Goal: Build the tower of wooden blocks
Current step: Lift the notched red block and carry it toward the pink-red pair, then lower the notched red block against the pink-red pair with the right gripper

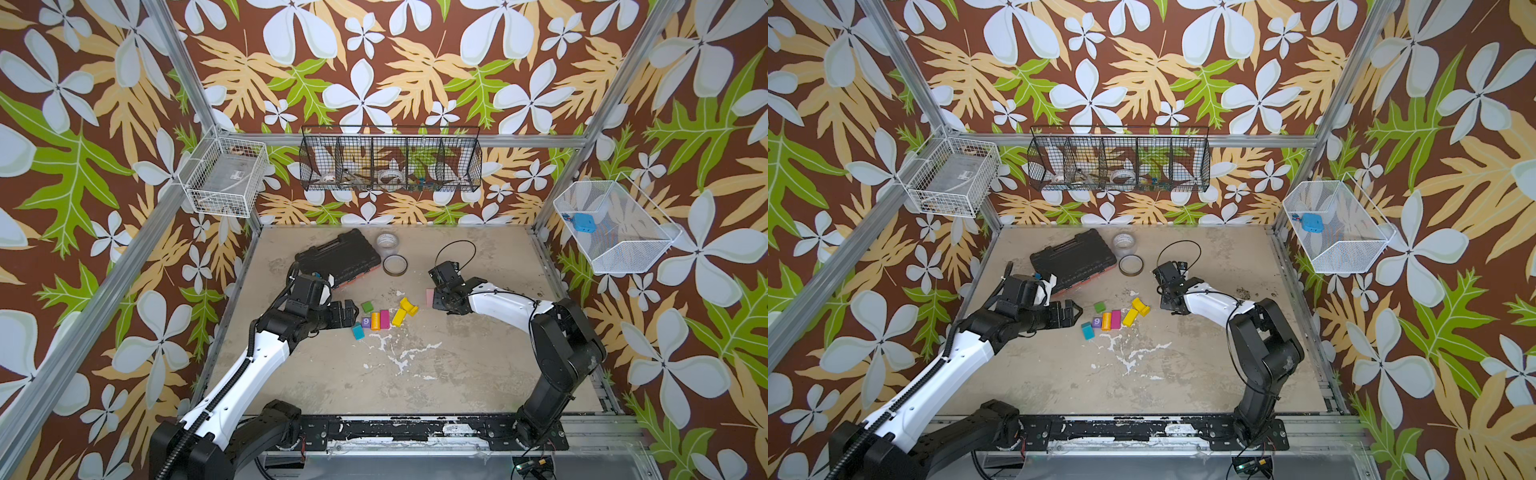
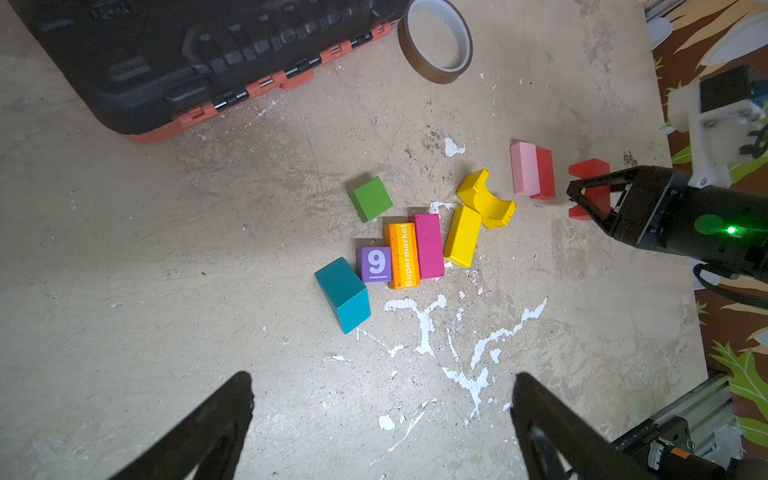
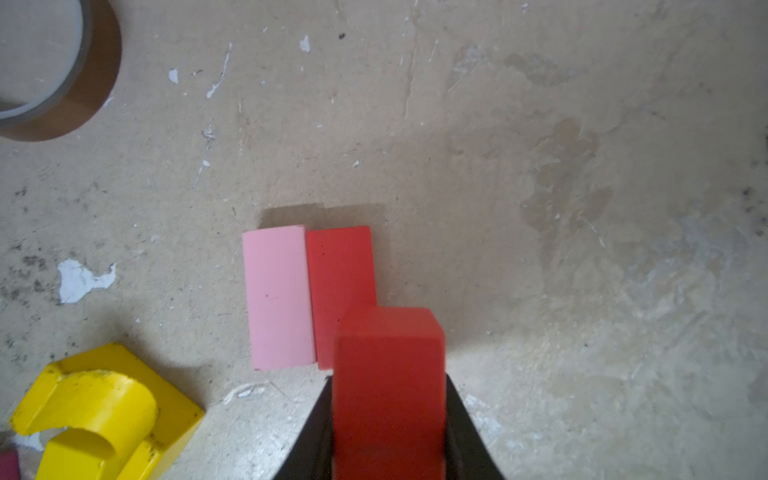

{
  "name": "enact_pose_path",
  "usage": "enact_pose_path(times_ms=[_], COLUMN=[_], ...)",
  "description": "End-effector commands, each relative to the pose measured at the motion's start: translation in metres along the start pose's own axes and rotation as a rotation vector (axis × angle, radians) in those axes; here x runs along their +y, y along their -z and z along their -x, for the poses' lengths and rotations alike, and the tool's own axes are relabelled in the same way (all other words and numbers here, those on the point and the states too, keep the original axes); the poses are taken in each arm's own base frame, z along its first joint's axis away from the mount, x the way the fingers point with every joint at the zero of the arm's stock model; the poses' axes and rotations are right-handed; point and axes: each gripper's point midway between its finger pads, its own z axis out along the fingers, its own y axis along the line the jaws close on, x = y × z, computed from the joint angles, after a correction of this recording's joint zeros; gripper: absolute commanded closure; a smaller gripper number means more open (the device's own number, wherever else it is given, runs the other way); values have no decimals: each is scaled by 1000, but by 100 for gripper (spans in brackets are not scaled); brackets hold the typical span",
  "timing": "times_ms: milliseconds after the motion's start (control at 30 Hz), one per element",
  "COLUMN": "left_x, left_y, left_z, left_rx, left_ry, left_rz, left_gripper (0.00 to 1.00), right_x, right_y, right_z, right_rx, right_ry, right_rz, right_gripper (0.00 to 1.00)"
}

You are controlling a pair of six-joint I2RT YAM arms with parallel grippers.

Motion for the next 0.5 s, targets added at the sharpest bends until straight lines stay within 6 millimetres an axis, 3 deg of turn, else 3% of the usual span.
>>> enact_pose_path(times_ms=[0, 467], left_x=[-1, -2], left_y=[3, -2], left_z=[2, -1], left_rx=[-12, 11], left_ry=[-4, -5], left_rz=[-3, -6], left_gripper=[2, 2], right_x=[-1, 14], right_y=[3, -10], right_z=[10, 27], right_rx=[-24, -21], right_ry=[6, 26], right_rz=[14, 55], right_gripper=[100, 100])
